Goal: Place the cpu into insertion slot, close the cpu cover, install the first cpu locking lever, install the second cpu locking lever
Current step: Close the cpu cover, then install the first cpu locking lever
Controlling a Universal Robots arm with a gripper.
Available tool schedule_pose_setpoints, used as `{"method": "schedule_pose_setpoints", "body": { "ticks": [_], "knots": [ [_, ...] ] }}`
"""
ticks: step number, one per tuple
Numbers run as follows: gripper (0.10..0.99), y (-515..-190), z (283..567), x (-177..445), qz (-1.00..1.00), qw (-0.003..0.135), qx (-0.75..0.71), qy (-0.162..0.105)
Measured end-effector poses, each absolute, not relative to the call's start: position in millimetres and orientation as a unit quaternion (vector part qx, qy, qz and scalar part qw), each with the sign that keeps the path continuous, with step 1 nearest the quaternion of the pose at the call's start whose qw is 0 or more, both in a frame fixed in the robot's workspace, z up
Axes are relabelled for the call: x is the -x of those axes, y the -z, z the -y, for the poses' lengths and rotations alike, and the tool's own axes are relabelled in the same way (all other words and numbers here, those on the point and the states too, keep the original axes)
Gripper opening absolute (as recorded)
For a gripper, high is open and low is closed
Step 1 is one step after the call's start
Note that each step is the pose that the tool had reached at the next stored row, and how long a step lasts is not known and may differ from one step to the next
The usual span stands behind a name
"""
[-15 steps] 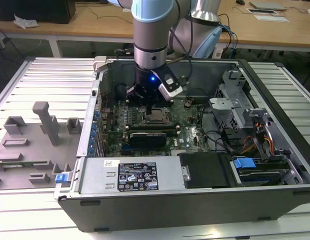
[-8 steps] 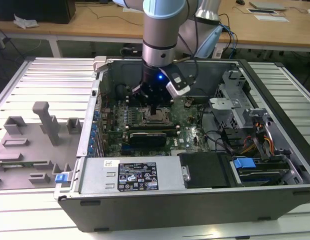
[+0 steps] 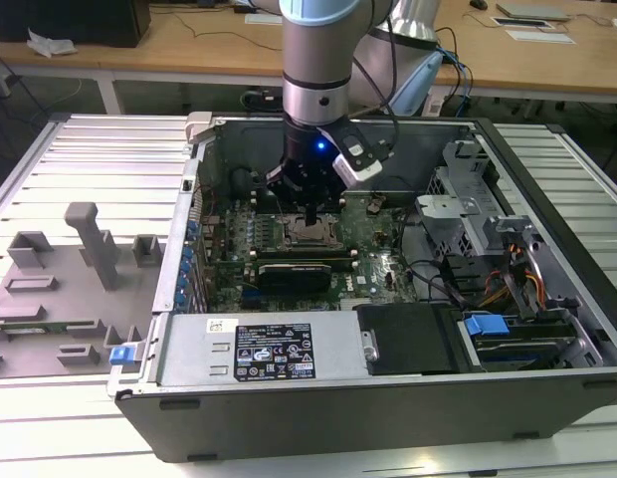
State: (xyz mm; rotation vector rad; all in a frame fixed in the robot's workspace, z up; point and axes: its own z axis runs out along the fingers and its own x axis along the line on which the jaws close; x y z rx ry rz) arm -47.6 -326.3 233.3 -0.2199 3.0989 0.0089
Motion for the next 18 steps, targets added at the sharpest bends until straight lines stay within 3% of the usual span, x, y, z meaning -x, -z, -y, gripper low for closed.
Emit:
{"method": "schedule_pose_setpoints", "body": {
  "ticks": [18],
  "knots": [
    [0.106, -239.7, 326.3, 47.7, -0.998, 0.017, 0.053, -0.003]
  ]
}}
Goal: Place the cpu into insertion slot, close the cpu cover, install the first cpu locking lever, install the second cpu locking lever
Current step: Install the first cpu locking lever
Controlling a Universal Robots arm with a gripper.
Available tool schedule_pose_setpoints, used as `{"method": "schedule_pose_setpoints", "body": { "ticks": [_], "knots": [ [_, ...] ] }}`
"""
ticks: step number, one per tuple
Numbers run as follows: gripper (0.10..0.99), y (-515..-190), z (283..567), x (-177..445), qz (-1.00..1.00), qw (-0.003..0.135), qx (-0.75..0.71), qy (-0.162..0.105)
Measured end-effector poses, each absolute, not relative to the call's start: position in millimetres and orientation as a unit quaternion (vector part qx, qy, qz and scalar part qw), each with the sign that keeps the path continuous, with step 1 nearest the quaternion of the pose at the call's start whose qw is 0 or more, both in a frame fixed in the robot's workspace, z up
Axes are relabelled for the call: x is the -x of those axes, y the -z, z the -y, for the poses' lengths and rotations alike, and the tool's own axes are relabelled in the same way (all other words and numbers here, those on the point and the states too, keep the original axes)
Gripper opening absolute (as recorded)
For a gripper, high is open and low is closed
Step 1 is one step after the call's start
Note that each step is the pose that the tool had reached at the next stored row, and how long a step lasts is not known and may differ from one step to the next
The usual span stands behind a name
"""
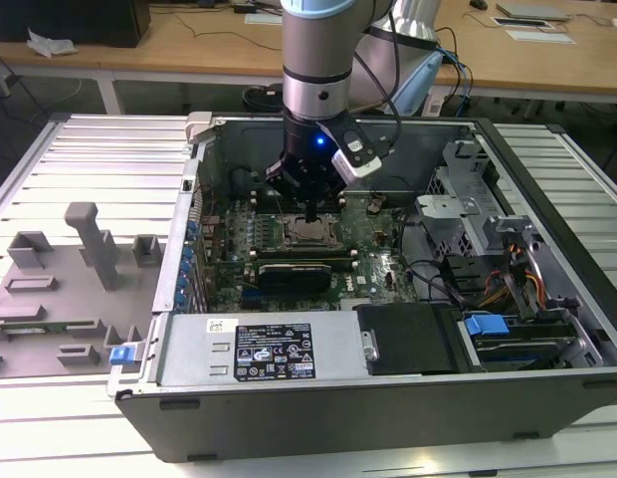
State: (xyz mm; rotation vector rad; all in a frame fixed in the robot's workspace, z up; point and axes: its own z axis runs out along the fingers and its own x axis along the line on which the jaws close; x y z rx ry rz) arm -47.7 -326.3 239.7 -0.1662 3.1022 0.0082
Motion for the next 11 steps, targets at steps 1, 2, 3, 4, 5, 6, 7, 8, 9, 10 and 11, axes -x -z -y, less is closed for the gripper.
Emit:
{"method": "schedule_pose_setpoints", "body": {
  "ticks": [1, 2, 3, 4, 5, 6, 7, 8, 9, 10, 11],
  "knots": [
    [0.106, -241.7, 326.3, 47.7, -0.998, 0.018, 0.053, -0.003],
    [0.106, -244.8, 326.3, 47.6, -0.998, 0.018, 0.054, -0.003],
    [0.106, -247.0, 326.3, 47.6, -0.998, 0.018, 0.054, -0.003],
    [0.106, -249.4, 326.3, 47.6, -0.998, 0.018, 0.054, -0.003],
    [0.106, -255.7, 326.3, 47.6, -0.998, 0.018, 0.054, -0.003],
    [0.106, -264.4, 326.3, 47.6, -0.998, 0.018, 0.054, -0.003],
    [0.106, -265.1, 326.3, 47.6, -0.998, 0.018, 0.054, -0.003],
    [0.106, -265.1, 326.3, 47.6, -0.998, 0.018, 0.054, -0.003],
    [0.106, -265.1, 326.3, 47.6, -0.998, 0.018, 0.054, -0.003],
    [0.106, -265.1, 326.3, 47.6, -0.998, 0.018, 0.054, -0.003],
    [0.106, -265.1, 326.3, 47.6, -0.998, 0.018, 0.054, -0.003]
  ]
}}
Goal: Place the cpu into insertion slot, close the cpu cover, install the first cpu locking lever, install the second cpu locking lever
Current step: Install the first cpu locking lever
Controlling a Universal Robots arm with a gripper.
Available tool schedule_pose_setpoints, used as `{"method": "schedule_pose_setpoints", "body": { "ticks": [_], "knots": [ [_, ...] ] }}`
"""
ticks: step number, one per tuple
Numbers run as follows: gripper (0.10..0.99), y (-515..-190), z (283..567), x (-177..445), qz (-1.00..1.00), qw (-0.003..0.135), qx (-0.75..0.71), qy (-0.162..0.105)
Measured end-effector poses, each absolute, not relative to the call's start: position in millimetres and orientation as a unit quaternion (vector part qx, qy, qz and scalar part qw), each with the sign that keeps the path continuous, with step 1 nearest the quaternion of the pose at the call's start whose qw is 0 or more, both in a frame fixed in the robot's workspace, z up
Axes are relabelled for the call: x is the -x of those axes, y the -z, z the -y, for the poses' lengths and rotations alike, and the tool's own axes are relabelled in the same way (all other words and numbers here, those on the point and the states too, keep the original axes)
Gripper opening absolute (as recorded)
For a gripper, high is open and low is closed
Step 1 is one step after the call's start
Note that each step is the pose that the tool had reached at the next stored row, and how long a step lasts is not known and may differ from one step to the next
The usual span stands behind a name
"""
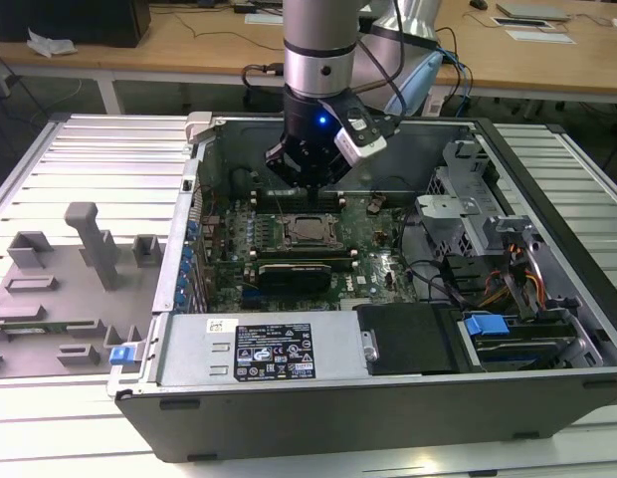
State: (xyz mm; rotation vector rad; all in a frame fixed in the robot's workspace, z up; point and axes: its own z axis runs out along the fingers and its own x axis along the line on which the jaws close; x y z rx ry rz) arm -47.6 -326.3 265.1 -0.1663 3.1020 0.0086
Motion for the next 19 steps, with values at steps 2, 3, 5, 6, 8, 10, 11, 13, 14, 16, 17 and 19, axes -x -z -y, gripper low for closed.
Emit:
{"method": "schedule_pose_setpoints", "body": {
  "ticks": [2, 3, 5, 6, 8, 10, 11, 13, 14, 16, 17, 19],
  "knots": [
    [0.106, -265.2, 326.2, 49.2, -0.998, 0.018, 0.053, -0.003],
    [0.106, -265.1, 325.9, 52.0, -0.998, 0.018, 0.054, -0.003],
    [0.106, -265.1, 324.7, 61.2, -0.998, 0.018, 0.053, -0.003],
    [0.106, -265.1, 324.0, 66.4, -0.998, 0.018, 0.054, -0.003],
    [0.106, -265.1, 322.8, 73.8, -0.998, 0.018, 0.053, -0.003],
    [0.106, -265.1, 321.7, 80.2, -0.998, 0.018, 0.054, -0.003],
    [0.106, -265.1, 321.1, 83.0, -0.998, 0.018, 0.053, -0.003],
    [0.106, -265.1, 319.8, 90.2, -0.998, 0.018, 0.054, -0.003],
    [0.106, -265.1, 319.3, 92.8, -0.998, 0.018, 0.053, -0.003],
    [0.106, -265.0, 318.5, 97.3, -0.998, 0.018, 0.054, -0.003],
    [0.106, -265.0, 318.4, 98.5, -0.998, 0.018, 0.054, -0.003],
    [0.106, -265.0, 317.6, 104.6, -0.998, 0.018, 0.053, -0.003]
  ]
}}
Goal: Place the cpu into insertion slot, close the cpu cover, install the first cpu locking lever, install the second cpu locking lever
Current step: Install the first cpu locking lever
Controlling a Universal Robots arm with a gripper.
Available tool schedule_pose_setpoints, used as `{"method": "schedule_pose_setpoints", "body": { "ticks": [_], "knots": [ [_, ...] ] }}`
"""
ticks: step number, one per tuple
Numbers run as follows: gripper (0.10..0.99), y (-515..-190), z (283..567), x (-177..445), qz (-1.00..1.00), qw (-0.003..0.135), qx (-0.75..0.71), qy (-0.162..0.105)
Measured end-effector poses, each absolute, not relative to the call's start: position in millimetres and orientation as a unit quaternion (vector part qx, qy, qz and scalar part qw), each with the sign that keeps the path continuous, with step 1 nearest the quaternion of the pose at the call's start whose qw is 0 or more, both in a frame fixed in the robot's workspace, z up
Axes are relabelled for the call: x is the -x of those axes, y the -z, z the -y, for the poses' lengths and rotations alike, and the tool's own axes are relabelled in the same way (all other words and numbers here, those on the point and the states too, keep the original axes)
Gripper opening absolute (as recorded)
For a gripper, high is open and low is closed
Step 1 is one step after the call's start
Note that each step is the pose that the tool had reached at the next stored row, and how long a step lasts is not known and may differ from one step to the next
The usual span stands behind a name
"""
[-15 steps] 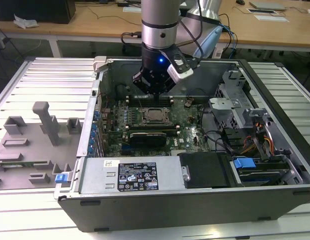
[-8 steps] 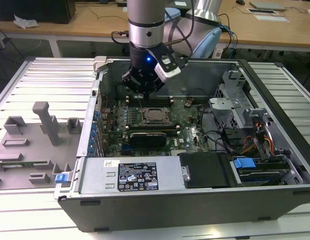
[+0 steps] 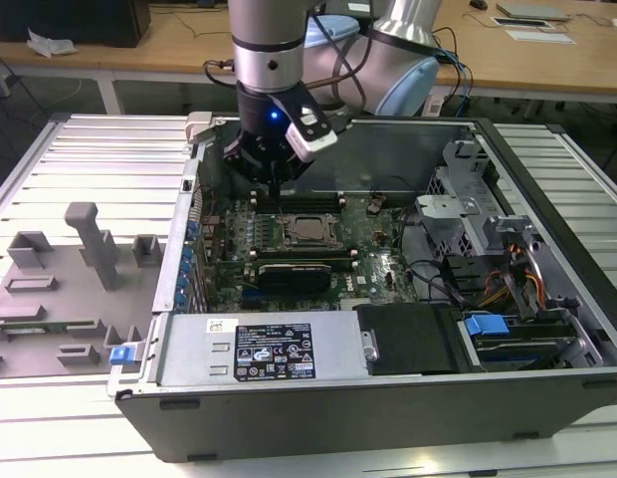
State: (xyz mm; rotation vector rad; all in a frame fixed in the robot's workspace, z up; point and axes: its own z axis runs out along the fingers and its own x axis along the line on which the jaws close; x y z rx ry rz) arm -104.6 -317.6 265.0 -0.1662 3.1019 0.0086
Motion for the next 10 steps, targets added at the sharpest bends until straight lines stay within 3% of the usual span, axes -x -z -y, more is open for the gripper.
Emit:
{"method": "schedule_pose_setpoints", "body": {
  "ticks": [5, 10],
  "knots": [
    [0.106, -264.9, 316.2, 115.1, -0.998, 0.021, 0.053, -0.006],
    [0.106, -264.9, 316.2, 117.9, -0.997, 0.029, 0.053, -0.042]
  ]
}}
